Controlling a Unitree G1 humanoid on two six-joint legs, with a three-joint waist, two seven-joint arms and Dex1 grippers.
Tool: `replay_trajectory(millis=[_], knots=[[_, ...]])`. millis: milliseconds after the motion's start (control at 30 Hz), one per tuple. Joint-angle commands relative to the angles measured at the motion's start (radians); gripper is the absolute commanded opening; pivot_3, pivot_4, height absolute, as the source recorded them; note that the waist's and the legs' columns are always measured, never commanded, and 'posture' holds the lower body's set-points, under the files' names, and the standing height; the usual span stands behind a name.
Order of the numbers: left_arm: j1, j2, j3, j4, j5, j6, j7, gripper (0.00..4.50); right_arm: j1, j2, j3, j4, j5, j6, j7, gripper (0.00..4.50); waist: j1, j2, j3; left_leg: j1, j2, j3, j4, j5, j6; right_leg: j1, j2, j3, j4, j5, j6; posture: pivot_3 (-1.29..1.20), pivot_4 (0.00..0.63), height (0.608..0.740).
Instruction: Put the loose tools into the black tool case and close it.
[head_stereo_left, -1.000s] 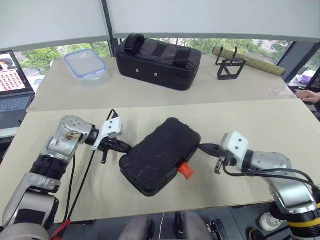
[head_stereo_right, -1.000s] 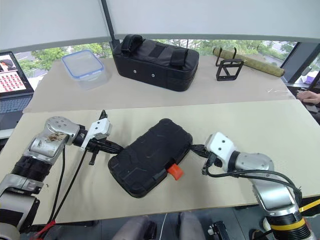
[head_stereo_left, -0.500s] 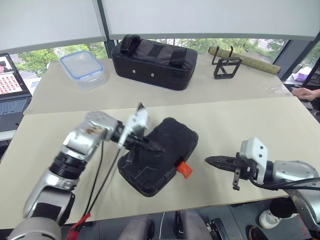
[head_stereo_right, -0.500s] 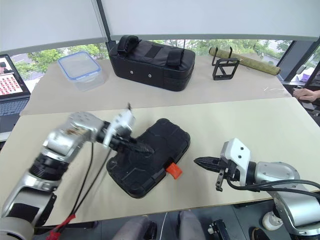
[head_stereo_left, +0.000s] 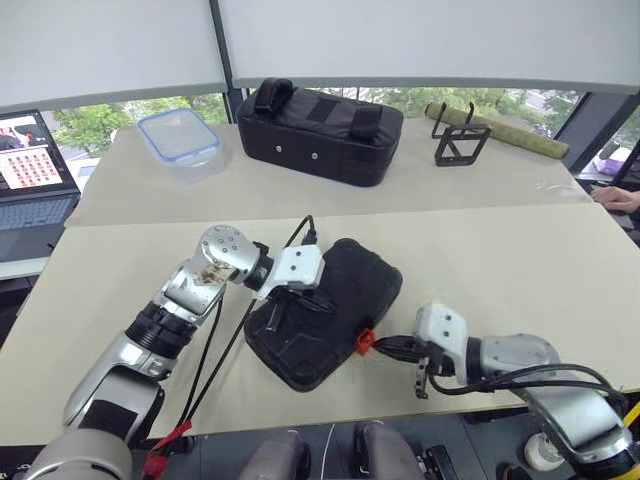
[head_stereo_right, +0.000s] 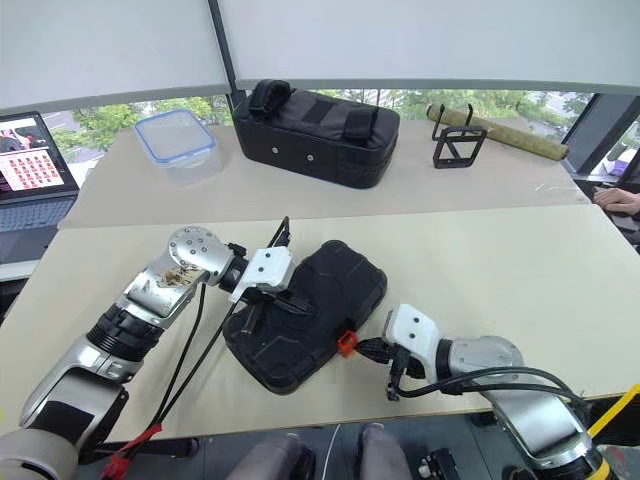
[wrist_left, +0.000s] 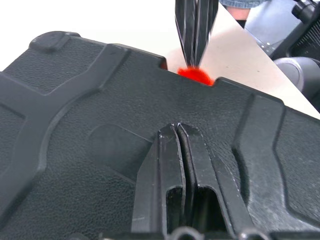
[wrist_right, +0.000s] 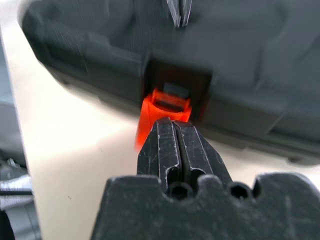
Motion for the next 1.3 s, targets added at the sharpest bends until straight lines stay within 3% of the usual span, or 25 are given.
replay_trajectory(millis=[33, 433, 833, 1067, 1300], knots=[[0.013, -0.010, -0.034, 0.045, 0.062, 0.023, 0.026, 0.13, -0.001, 0.005, 0.013, 0.022, -0.042, -0.015, -0.018, 0.00, 0.002, 0.000, 0.000, 0.000, 0.000, 0.000, 0.000, 0.000, 0.000, 0.000, 0.000, 0.000, 0.000, 0.000, 0.000, 0.00, 0.150, 0.716], [0.010, -0.038, -0.038, 0.055, 0.086, -0.010, 0.036, 0.13, -0.020, 0.086, 0.060, 0.042, -0.063, 0.004, -0.027, 0.00, 0.004, -0.005, -0.005, 0.001, 0.001, 0.000, 0.000, 0.000, 0.000, 0.000, 0.001, 0.000, 0.001, 0.000, 0.000, 0.00, 0.150, 0.716], [0.005, -0.059, -0.050, 0.083, 0.120, -0.052, 0.034, 0.13, -0.072, 0.195, -0.038, -0.015, 0.041, 0.021, -0.038, 0.00, 0.004, -0.004, -0.005, 0.001, 0.000, 0.000, 0.000, 0.000, 0.000, -0.001, 0.001, 0.001, 0.002, 0.000, 0.000, 0.00, 0.150, 0.716], [0.008, -0.053, -0.047, 0.100, 0.130, -0.072, 0.028, 0.13, -0.041, 0.188, -0.108, -0.092, 0.116, 0.015, -0.021, 0.00, -0.007, -0.004, -0.005, 0.001, 0.000, 0.000, 0.000, 0.000, 0.000, -0.001, 0.001, 0.001, 0.003, 0.000, 0.000, 0.00, 0.150, 0.716], [0.005, -0.052, -0.044, 0.118, 0.138, -0.088, 0.029, 0.13, 0.005, 0.137, -0.089, -0.062, 0.078, -0.010, 0.003, 0.00, -0.010, -0.004, -0.005, 0.003, 0.000, 0.000, -0.001, 0.000, 0.000, 0.001, 0.001, 0.001, 0.002, 0.000, 0.000, 0.00, 0.150, 0.716]])
